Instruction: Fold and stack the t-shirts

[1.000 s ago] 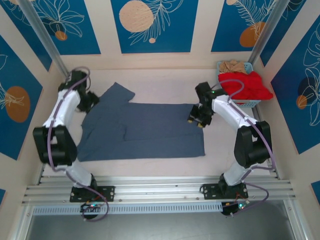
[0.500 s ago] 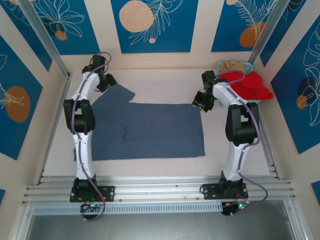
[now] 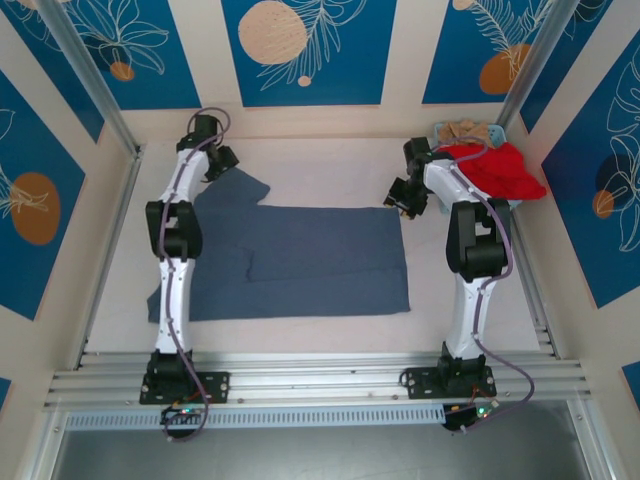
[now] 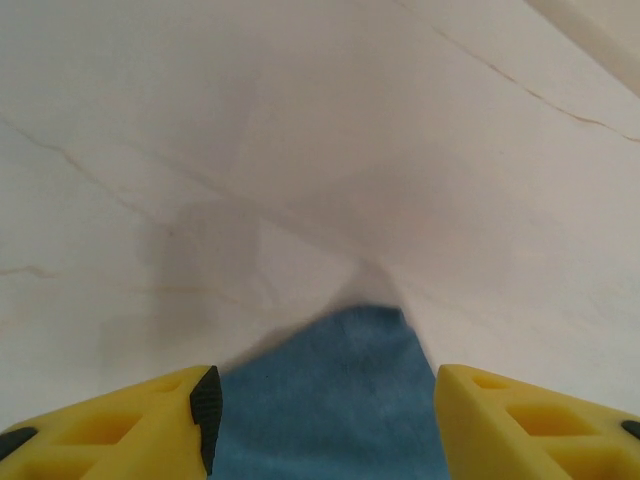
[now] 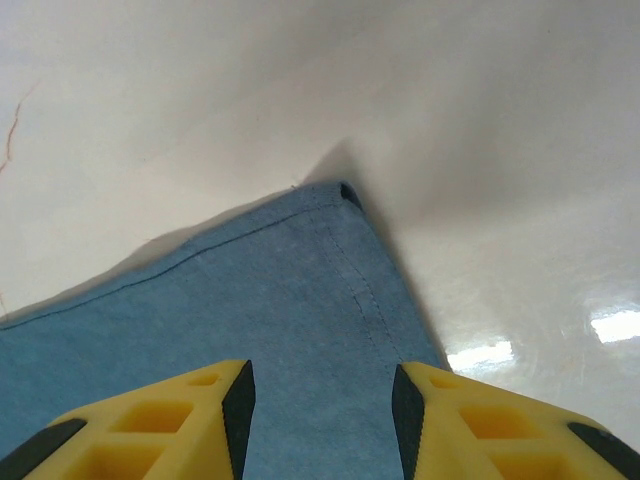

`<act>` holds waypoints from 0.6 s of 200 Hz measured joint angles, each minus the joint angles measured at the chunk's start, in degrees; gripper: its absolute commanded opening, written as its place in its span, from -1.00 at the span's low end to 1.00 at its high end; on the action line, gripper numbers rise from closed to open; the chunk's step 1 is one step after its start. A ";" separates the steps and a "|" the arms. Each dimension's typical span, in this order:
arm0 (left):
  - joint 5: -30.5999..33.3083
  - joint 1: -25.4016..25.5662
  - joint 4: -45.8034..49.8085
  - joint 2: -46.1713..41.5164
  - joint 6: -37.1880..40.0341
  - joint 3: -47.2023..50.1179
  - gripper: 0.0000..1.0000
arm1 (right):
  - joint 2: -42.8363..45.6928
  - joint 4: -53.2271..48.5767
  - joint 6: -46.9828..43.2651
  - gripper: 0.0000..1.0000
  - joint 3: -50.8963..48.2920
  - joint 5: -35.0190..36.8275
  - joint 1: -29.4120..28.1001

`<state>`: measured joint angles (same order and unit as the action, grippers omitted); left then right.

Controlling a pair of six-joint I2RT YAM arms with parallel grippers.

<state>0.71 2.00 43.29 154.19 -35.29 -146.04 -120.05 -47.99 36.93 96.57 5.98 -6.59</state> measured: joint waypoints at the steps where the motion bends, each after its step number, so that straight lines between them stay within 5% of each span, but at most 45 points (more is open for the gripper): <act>1: 0.02 0.00 0.00 0.13 -0.07 -0.13 0.18 | 0.02 0.00 0.00 -0.14 -0.04 0.00 0.00; 85: 0.76 0.98 -0.35 3.72 -3.80 -4.83 0.07 | 6.49 0.87 0.07 -0.13 -7.56 -1.44 -0.11; 120: -0.55 2.01 2.62 4.68 -4.81 -6.69 -0.19 | 6.47 0.98 0.09 -0.13 -8.13 -1.88 0.33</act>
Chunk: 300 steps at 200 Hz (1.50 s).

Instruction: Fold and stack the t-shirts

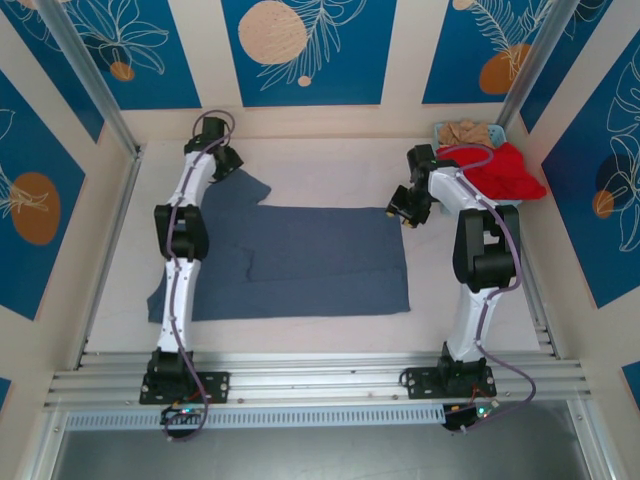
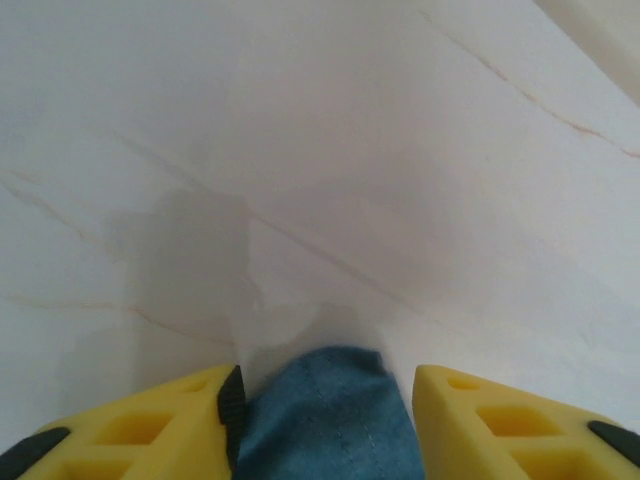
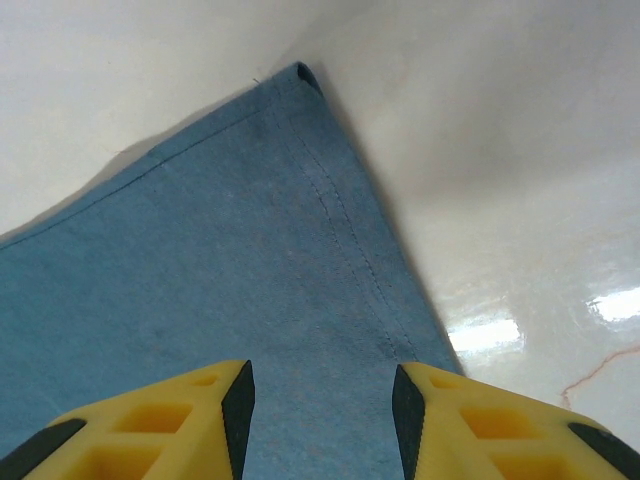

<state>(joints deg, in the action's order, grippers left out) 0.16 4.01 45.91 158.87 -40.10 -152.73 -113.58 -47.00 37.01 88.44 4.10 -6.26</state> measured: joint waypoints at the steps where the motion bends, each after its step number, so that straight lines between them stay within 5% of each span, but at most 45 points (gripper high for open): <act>1: 0.00 0.02 0.07 0.00 0.04 0.00 -0.20 | 0.00 0.02 0.00 -0.13 0.00 -0.02 0.02; 73: 1.20 0.79 6.34 -0.15 0.00 -0.79 -1.00 | -0.39 0.85 0.87 -0.14 0.04 -1.11 0.63; 201: 2.45 1.53 9.94 -11.21 3.72 4.63 -1.00 | -12.66 1.36 1.88 -0.33 11.67 0.66 1.90; 262: 1.77 1.53 10.49 -12.57 5.81 4.85 -1.00 | -17.11 0.72 0.59 -0.60 16.96 0.63 1.90; 300: 1.57 1.49 11.19 -12.59 6.23 4.90 -1.00 | -17.62 -0.13 0.15 -0.98 17.86 0.61 1.68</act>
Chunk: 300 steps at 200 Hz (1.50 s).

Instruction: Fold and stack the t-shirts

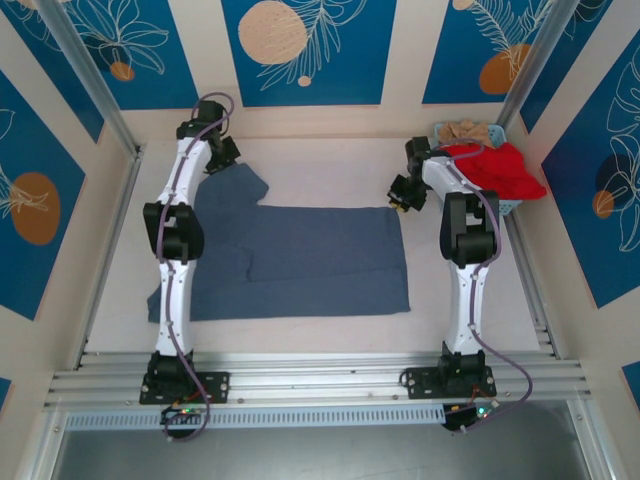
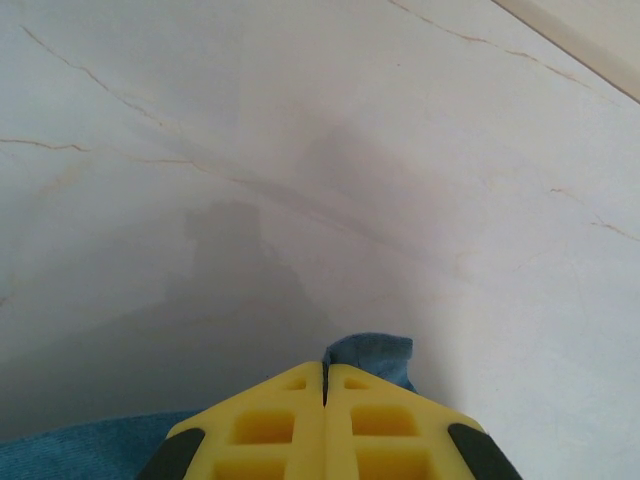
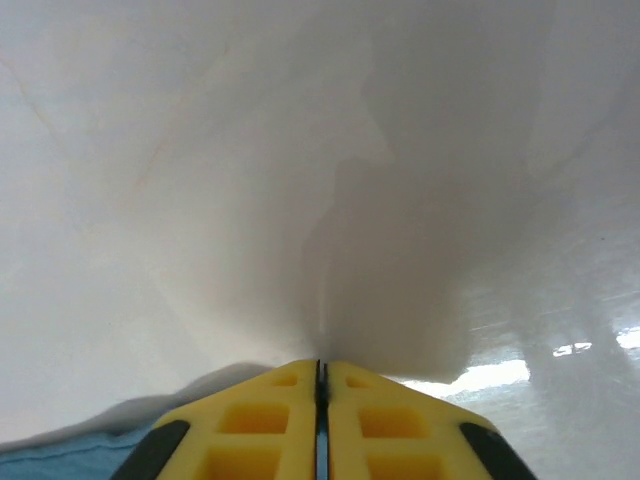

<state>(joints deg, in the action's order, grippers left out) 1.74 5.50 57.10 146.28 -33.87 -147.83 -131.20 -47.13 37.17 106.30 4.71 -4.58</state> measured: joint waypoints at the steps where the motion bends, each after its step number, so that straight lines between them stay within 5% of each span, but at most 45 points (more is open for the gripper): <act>1: 0.00 0.00 0.07 0.00 0.00 0.00 -1.00 | 0.00 -0.02 -0.22 -0.99 0.00 0.00 -0.02; 73: 2.03 0.00 3.06 -6.56 2.21 7.37 -1.00 | 1.92 -0.04 -3.43 -1.00 -0.59 2.45 -1.11; 223: 7.04 -1.60 2.40 -47.12 4.42 57.66 -1.00 | 25.42 5.38 -4.63 -1.00 -25.20 2.34 -2.23; 300: 9.55 -2.67 3.10 -63.47 4.26 75.03 -1.00 | 32.33 5.62 -2.23 -1.00 -36.81 2.62 -2.38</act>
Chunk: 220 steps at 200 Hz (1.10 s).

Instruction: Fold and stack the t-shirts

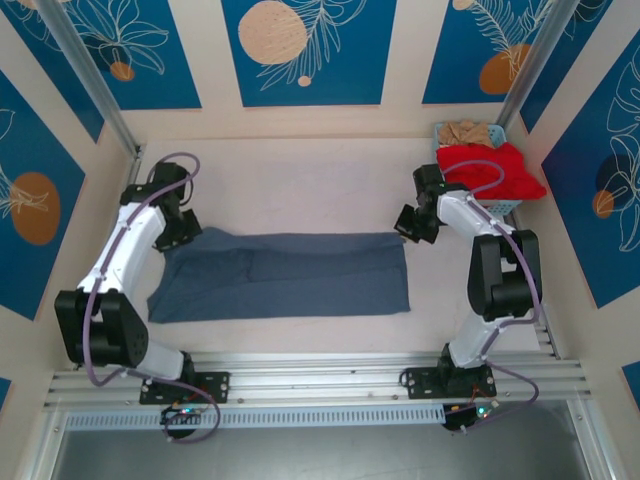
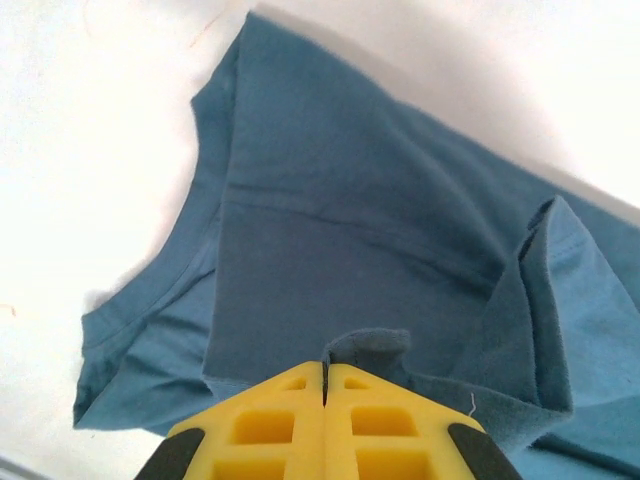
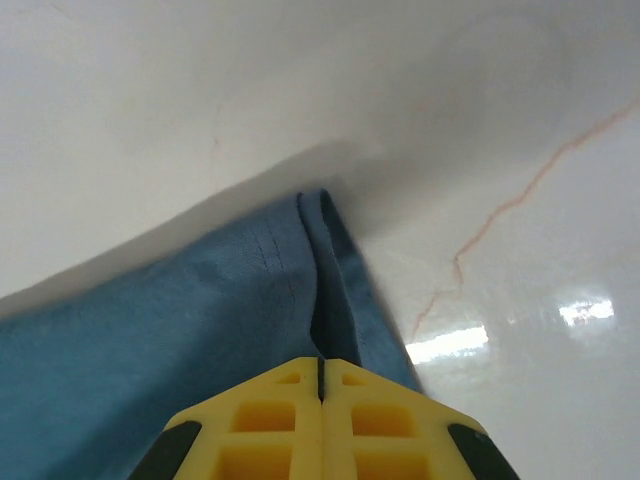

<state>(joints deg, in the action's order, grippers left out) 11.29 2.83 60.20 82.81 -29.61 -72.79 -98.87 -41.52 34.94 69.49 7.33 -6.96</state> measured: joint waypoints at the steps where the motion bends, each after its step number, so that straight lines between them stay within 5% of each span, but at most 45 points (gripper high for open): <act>1: 0.02 0.00 0.02 -0.07 0.00 0.15 -1.00 | 0.02 -0.02 -0.02 -1.00 -0.09 0.00 -0.02; 117: 4.74 -0.09 0.59 -6.69 0.68 8.61 -1.00 | 5.20 -1.86 1.46 -1.00 -6.08 2.49 -2.86; 220: 2.86 -0.09 1.22 -13.22 -3.32 20.28 -1.00 | 6.19 -2.93 3.02 -1.00 -8.63 3.89 -3.56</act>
<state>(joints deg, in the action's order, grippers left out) 14.15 2.74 61.43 69.58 -32.93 -52.51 -92.68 -44.45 37.95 60.86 11.22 -10.52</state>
